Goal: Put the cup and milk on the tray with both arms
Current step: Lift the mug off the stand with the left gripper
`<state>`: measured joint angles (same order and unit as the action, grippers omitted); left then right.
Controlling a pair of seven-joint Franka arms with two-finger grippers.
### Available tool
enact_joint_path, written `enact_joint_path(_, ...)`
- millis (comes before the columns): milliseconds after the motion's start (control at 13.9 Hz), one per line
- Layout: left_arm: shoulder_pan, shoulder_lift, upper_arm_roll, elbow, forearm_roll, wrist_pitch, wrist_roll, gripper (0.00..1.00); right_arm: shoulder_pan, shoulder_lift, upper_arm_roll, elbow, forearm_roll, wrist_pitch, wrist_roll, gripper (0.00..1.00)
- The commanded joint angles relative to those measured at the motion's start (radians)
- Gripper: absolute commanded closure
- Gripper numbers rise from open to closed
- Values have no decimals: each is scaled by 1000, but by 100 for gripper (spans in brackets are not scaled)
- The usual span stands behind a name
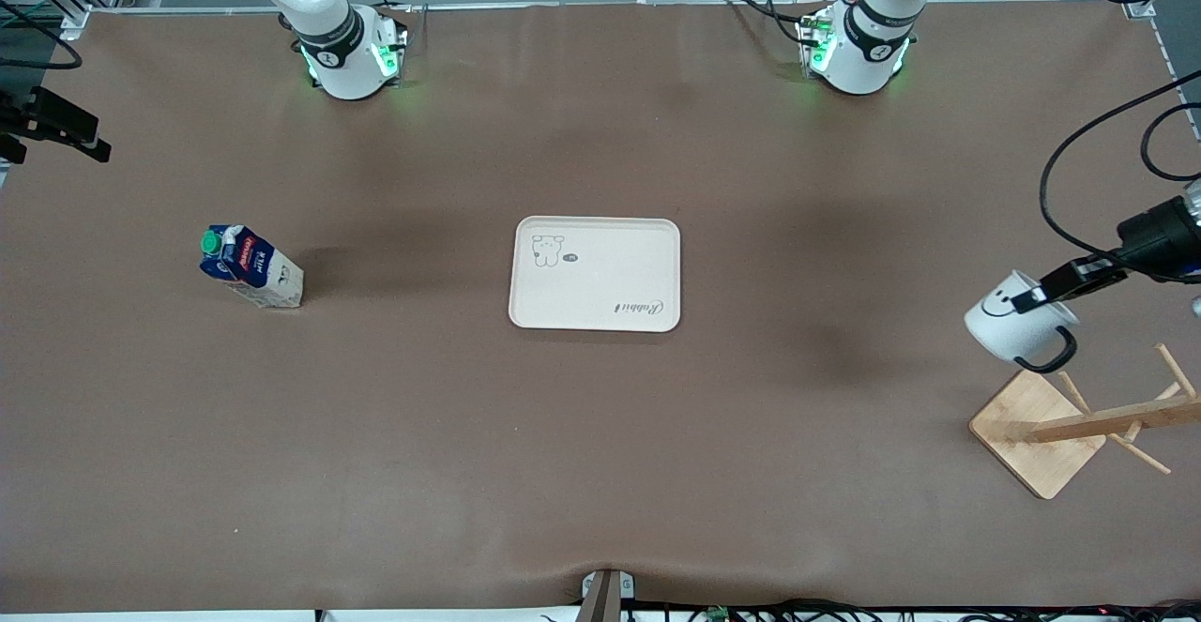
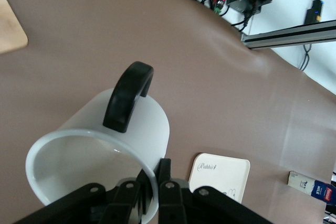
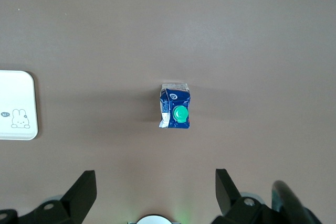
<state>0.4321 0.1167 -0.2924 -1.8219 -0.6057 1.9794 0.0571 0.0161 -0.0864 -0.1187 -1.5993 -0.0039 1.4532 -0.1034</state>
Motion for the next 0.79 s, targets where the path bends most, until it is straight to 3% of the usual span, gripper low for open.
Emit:
enact_joint_path(0, 5, -20, -86, -13, 75, -4, -205, 100, -12, 39, 4, 30, 13, -1, 5, 0)
enact_joint_path(359, -33, 23, -250, 0, 233, 7, -578, 100, -10, 83, 5, 56, 15, 6, 5, 0)
enact_joint_path(717, -290, 147, -255, 71, 426, 13, -937, 100, 2, 201, 10, 53, 18, -19, 16, 0)
